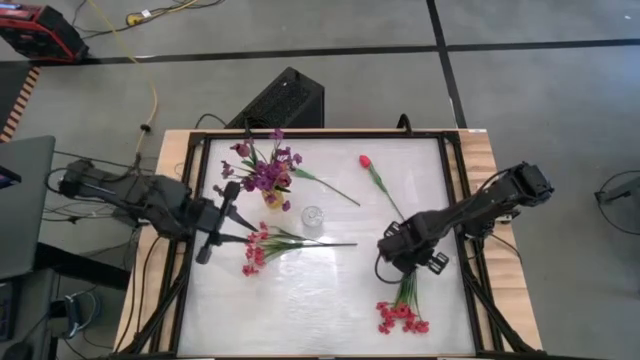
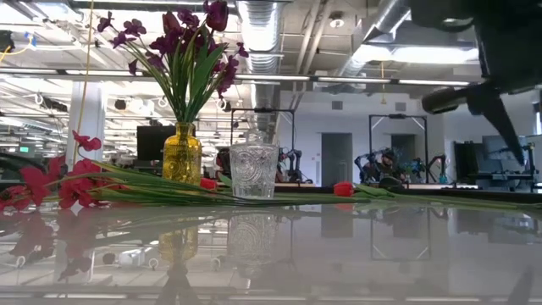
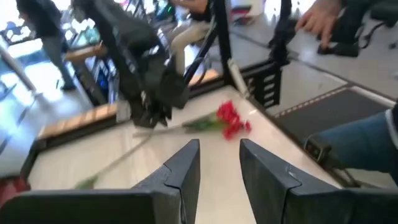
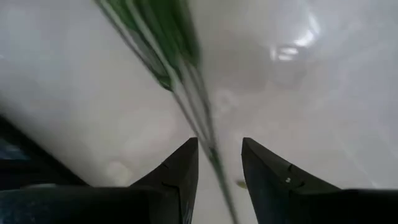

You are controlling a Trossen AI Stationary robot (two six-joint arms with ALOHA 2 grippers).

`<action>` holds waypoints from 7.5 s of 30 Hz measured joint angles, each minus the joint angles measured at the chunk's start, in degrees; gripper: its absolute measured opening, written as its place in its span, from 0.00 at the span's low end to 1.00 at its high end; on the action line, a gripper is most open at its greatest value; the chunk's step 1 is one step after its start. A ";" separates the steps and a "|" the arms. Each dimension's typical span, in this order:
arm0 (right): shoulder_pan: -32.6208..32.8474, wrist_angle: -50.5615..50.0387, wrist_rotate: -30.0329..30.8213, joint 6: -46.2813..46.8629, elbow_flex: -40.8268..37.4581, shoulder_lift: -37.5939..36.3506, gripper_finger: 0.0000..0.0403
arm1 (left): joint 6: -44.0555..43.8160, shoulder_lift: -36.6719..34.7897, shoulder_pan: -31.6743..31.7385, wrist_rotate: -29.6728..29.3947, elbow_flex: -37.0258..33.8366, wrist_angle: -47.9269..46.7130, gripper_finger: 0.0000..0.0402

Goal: Sort flowers into vase by color
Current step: Put the right pink flower into the transparent flower vase, then put the pink flower into the transparent flower vase

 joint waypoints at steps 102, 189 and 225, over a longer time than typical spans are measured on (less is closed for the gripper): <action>-21.15 93.08 5.45 28.16 -6.78 4.20 0.21 | -21.30 -11.03 -9.35 -11.42 -31.63 17.67 0.26; -8.76 53.45 16.22 45.18 21.00 32.23 0.68 | -23.66 4.13 -9.35 -5.32 -31.61 18.20 0.26; 4.17 84.50 12.14 33.92 3.56 13.79 0.04 | -24.12 4.16 -11.93 -7.18 -31.63 18.63 0.26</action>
